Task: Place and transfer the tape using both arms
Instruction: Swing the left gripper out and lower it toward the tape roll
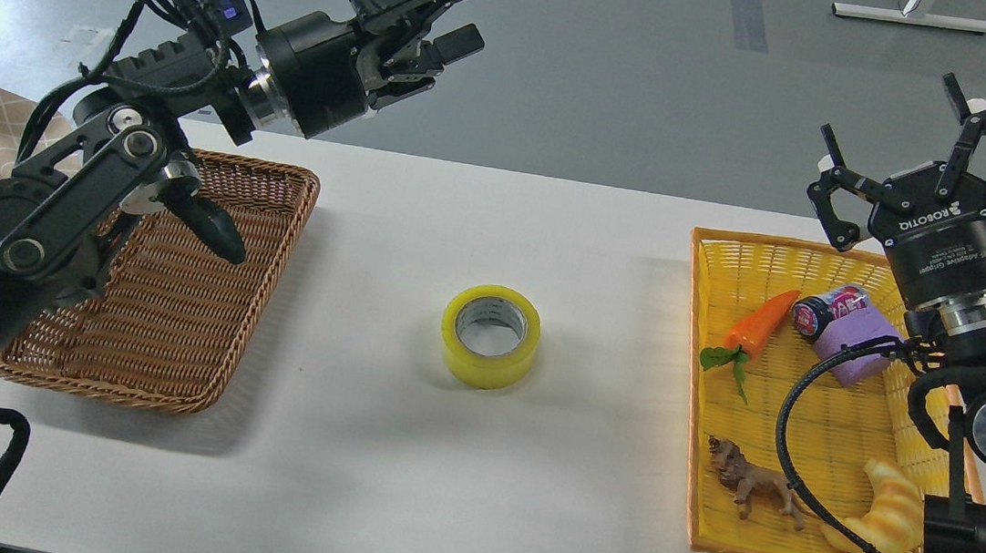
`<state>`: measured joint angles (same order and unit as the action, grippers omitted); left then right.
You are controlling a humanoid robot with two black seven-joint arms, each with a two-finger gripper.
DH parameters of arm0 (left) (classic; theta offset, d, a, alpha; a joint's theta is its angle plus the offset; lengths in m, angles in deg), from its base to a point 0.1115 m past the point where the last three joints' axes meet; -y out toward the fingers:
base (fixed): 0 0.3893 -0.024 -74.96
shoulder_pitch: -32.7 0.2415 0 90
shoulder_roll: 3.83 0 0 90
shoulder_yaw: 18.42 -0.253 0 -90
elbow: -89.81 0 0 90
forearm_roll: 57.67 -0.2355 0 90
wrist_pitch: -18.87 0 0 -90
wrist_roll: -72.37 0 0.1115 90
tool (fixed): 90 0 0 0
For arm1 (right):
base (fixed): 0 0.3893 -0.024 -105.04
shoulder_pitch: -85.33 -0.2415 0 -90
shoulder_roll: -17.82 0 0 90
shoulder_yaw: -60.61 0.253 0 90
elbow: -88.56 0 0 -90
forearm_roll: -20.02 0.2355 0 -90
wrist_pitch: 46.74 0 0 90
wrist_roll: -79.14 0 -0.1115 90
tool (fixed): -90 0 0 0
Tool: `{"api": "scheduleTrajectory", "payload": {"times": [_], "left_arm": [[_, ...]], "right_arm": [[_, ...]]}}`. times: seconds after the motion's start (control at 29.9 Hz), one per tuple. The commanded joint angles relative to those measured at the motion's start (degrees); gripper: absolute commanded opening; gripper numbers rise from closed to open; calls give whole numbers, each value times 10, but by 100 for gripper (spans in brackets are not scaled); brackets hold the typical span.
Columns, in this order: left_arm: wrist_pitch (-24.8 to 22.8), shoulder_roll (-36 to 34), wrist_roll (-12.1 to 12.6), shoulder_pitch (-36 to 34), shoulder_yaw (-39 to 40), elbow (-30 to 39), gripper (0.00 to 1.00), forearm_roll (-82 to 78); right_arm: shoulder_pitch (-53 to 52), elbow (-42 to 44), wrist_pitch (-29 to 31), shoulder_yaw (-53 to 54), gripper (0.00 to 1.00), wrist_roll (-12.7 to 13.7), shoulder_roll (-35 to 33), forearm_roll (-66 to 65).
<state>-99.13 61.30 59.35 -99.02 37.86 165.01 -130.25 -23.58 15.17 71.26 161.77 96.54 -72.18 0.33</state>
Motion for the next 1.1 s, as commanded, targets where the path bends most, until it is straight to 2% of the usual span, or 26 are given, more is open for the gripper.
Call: {"api": "scheduleTrajectory", "payload": {"times": [0.0,0.27,0.53,1.07], "left_arm": [[0,-1,1,-5,-7,0,98,-63],[0,-14,15,-42,-40,0,98,-230],[0,-77,14,-109,-161,-2,98,-282],[0,-88,16,-106,-220,0,98,-363]], "right_arm": [[0,0,0,0,95,0,0,0],[3,1,0,0,96,0,0,0],[2,4,0,0,96,0,0,0],[3,6,0,0,96,-1,0,0]]}}
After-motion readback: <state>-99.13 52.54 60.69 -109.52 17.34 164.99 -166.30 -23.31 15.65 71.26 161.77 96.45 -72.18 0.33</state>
